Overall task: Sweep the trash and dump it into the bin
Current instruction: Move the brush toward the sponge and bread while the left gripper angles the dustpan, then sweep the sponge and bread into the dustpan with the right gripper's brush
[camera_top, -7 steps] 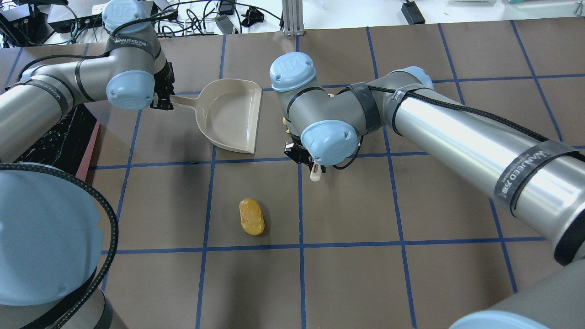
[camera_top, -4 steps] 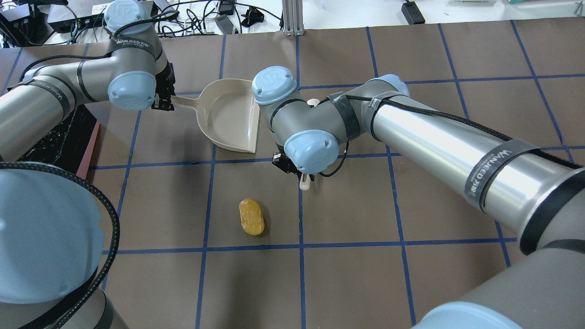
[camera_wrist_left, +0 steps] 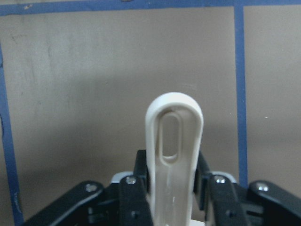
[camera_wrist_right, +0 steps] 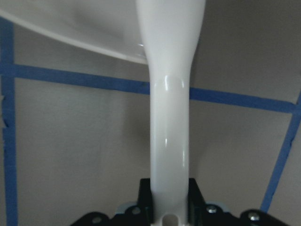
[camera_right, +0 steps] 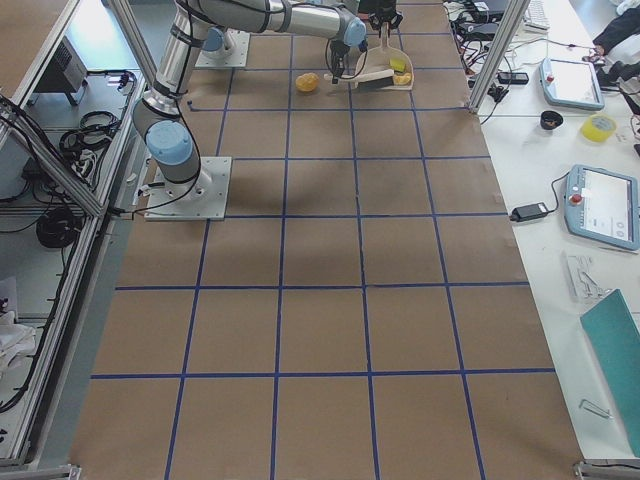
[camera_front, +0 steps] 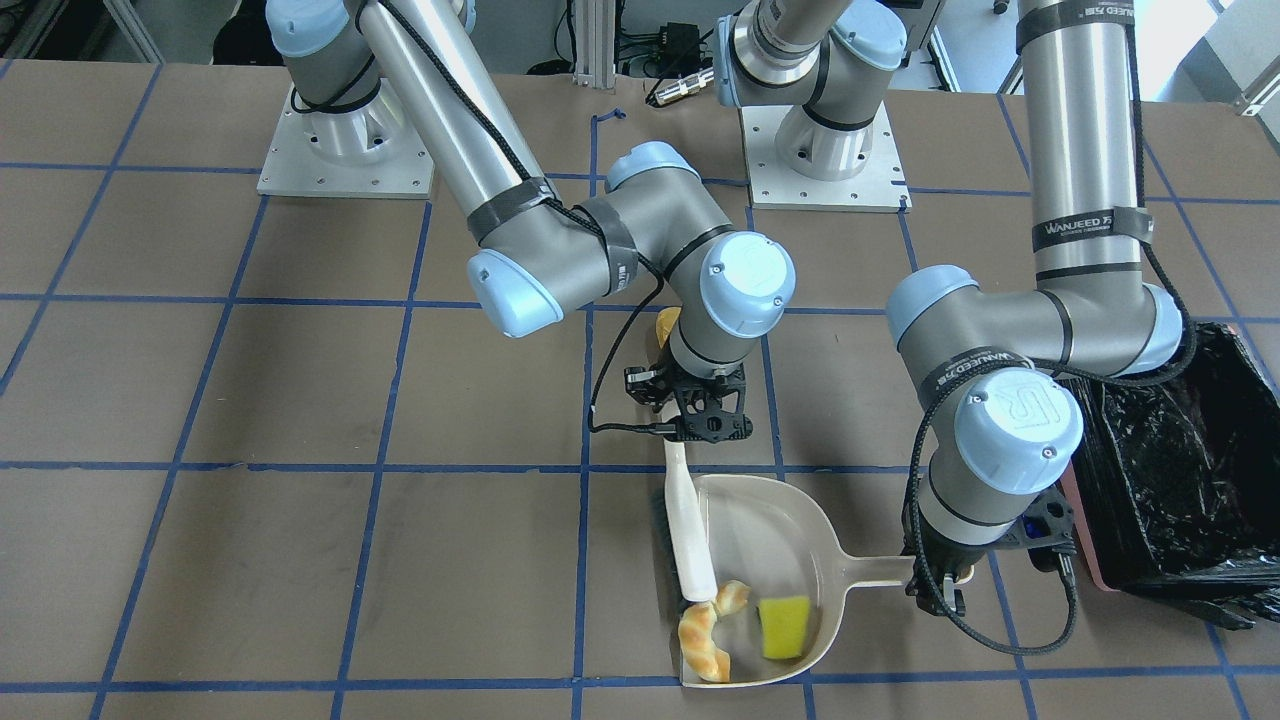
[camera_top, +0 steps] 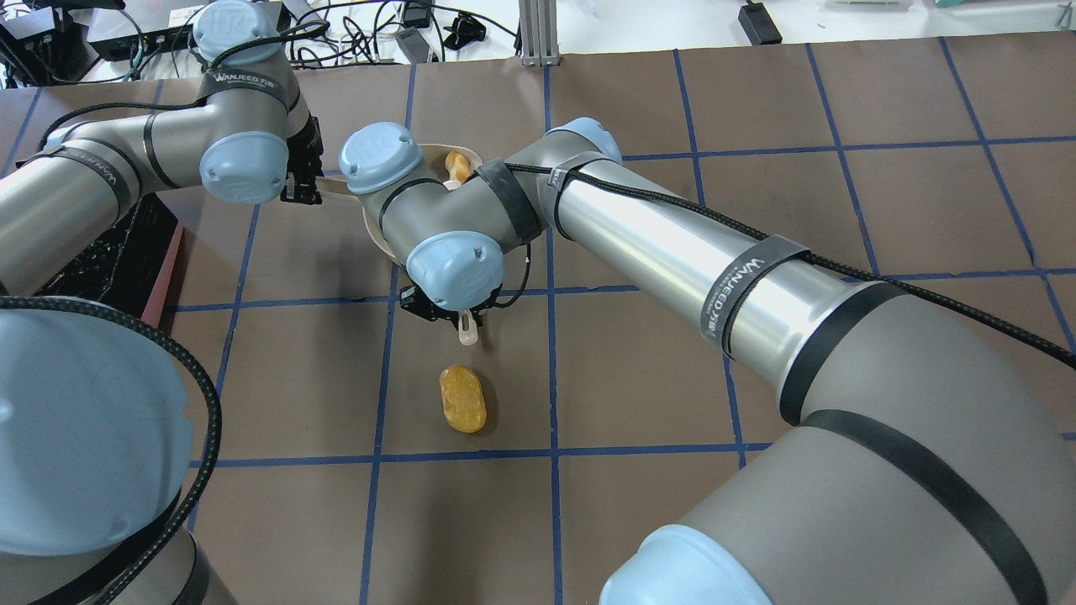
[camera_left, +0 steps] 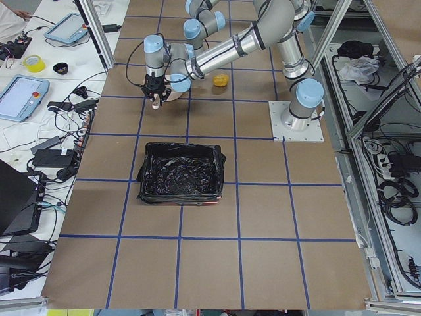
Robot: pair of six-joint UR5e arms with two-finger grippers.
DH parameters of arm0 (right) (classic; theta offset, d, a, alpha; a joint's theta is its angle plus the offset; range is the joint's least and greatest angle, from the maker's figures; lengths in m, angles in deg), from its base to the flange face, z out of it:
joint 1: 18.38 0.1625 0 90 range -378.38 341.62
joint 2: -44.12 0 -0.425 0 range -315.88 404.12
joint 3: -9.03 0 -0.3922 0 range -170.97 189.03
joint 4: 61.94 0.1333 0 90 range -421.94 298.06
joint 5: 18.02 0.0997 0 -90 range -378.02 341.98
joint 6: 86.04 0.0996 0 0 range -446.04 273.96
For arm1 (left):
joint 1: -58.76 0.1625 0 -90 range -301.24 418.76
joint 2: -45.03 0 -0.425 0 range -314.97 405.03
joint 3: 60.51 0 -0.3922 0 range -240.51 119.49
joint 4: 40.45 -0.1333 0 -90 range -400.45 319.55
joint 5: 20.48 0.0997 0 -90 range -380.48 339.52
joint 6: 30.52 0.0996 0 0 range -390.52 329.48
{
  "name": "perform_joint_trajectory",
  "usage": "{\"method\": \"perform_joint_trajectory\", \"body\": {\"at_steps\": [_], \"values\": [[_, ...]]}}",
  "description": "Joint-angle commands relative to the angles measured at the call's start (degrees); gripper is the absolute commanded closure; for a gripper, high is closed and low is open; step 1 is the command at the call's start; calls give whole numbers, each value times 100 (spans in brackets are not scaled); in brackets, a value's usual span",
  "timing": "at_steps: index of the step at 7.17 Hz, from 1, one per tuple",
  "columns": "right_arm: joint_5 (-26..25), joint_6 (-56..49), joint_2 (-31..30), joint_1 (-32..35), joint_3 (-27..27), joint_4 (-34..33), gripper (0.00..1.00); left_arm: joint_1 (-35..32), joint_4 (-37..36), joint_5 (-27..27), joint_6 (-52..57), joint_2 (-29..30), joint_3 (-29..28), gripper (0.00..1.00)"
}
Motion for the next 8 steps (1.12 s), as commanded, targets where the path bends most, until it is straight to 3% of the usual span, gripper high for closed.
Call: {"method": "perform_joint_trajectory", "body": {"at_steps": [1, 4, 7, 8], "values": [[-36, -808, 67, 140, -410, 223, 100, 0, -1, 0, 57, -8, 0, 100], [-282, -499, -511, -253, -402, 1107, 100, 0, -27, 17, 362, -69, 0, 100], [7, 1132, -1075, -501, -52, 2187, 100, 166, 61, 35, 1546, -341, 105, 100], [86, 1922, -1372, -449, 376, 2601, 100, 323, 261, 0, 1673, -446, 184, 100]]}}
